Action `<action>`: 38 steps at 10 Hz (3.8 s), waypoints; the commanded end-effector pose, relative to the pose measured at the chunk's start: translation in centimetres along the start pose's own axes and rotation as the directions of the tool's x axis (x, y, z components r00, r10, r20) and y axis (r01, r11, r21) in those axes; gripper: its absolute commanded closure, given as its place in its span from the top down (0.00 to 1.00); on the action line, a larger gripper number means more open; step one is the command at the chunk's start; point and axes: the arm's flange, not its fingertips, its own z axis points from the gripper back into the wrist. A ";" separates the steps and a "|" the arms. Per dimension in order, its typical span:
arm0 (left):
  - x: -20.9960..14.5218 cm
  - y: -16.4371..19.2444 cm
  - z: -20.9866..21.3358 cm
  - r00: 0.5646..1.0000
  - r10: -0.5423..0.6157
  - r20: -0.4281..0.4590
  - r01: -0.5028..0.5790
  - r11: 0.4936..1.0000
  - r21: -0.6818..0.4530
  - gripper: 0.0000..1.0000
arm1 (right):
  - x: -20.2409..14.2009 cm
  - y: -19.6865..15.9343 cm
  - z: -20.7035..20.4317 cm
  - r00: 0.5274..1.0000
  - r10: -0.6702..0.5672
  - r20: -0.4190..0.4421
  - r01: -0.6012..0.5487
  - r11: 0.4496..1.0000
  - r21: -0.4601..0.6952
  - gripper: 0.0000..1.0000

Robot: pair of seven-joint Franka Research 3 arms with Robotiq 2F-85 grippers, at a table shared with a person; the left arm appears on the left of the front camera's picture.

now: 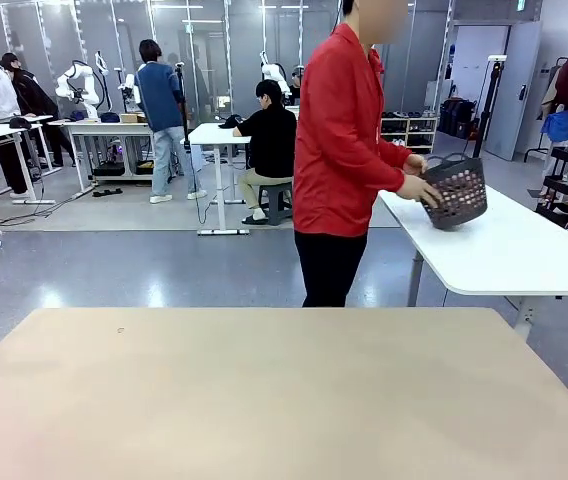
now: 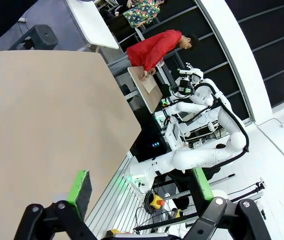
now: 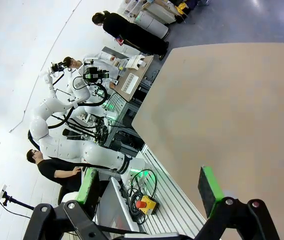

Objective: Fold the towel.
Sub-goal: Grab the top end of the 100 cm Hotel Towel extended by the human.

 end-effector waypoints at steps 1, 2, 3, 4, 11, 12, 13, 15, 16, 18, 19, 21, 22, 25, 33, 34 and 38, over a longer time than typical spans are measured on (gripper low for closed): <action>0.0 -0.1 0.0 1.000 -0.004 0.001 0.004 1.000 -0.009 1.00 | 0.0 -0.1 0.0 1.000 0.020 0.004 -0.020 1.000 0.008 1.00; 0.0 -0.1 0.0 1.000 -0.004 0.001 0.004 1.000 -0.009 1.00 | 0.0 -0.1 0.0 1.000 0.020 0.004 -0.020 1.000 0.008 1.00; 0.0 -0.1 0.0 1.000 -0.004 0.001 0.004 1.000 -0.009 1.00 | 0.0 -0.1 0.0 1.000 0.020 0.004 -0.020 1.000 0.008 1.00; 0.0 -0.1 0.0 1.000 -0.004 0.001 0.004 1.000 -0.009 1.00 | 0.0 -0.1 0.0 1.000 0.020 0.004 -0.020 1.000 0.008 1.00; 0.0 -0.1 0.0 1.000 -0.004 0.001 0.004 1.000 -0.009 1.00 | 0.0 -0.1 0.0 1.000 0.020 0.004 -0.020 1.000 0.008 1.00; 0.0 -0.1 0.0 1.000 -0.004 0.001 0.004 1.000 -0.009 1.00 | 0.0 -0.1 0.0 1.000 0.020 0.004 -0.020 1.000 0.008 1.00; 0.0 -0.1 0.0 1.000 -0.004 0.001 0.004 1.000 -0.009 1.00 | 0.0 -0.1 0.0 1.000 0.020 0.004 -0.020 1.000 0.008 1.00; 0.0 -0.1 0.0 1.000 -0.004 0.001 0.004 1.000 -0.009 1.00 | 0.0 -0.1 0.0 1.000 0.020 0.004 -0.020 1.000 0.008 1.00; 0.0 -0.1 0.0 1.000 -0.004 0.001 0.004 1.000 -0.009 1.00 | 0.0 -0.1 0.0 1.000 0.020 0.004 -0.020 1.000 0.008 1.00; 0.0 -0.1 0.0 1.000 -0.004 0.001 0.004 1.000 -0.009 1.00 | 0.0 -0.1 0.0 1.000 0.020 0.004 -0.020 1.000 0.008 1.00; 0.0 -0.1 0.0 1.000 -0.004 0.001 0.004 1.000 -0.009 1.00 | 0.0 -0.1 0.0 1.000 0.020 0.004 -0.020 1.000 0.008 1.00; 0.0 -0.1 0.0 1.000 -0.004 0.001 0.004 1.000 -0.009 1.00 | 0.0 -0.1 0.0 1.000 0.020 0.004 -0.020 1.000 0.008 1.00; 0.0 -0.1 0.0 1.000 -0.004 0.001 0.004 1.000 -0.009 1.00 | 0.0 -0.1 0.0 1.000 0.020 0.004 -0.020 1.000 0.008 1.00; 0.0 -0.1 0.0 1.000 -0.004 0.001 0.004 1.000 -0.009 1.00 | 0.0 -0.1 0.0 1.000 0.020 0.004 -0.020 1.000 0.008 1.00; 0.0 -0.1 0.0 1.000 -0.004 0.001 0.004 1.000 -0.009 1.00 | 0.0 -0.1 0.0 1.000 0.020 0.004 -0.020 1.000 0.008 1.00; 0.0 -0.1 0.0 1.000 -0.004 0.001 0.004 1.000 -0.009 1.00 | 0.0 -0.1 0.0 1.000 0.020 0.004 -0.020 1.000 0.008 1.00; 0.0 -0.1 0.0 1.000 -0.004 0.001 0.004 1.000 -0.009 1.00 | 0.0 -0.1 0.0 1.000 0.020 0.004 -0.020 1.000 0.008 1.00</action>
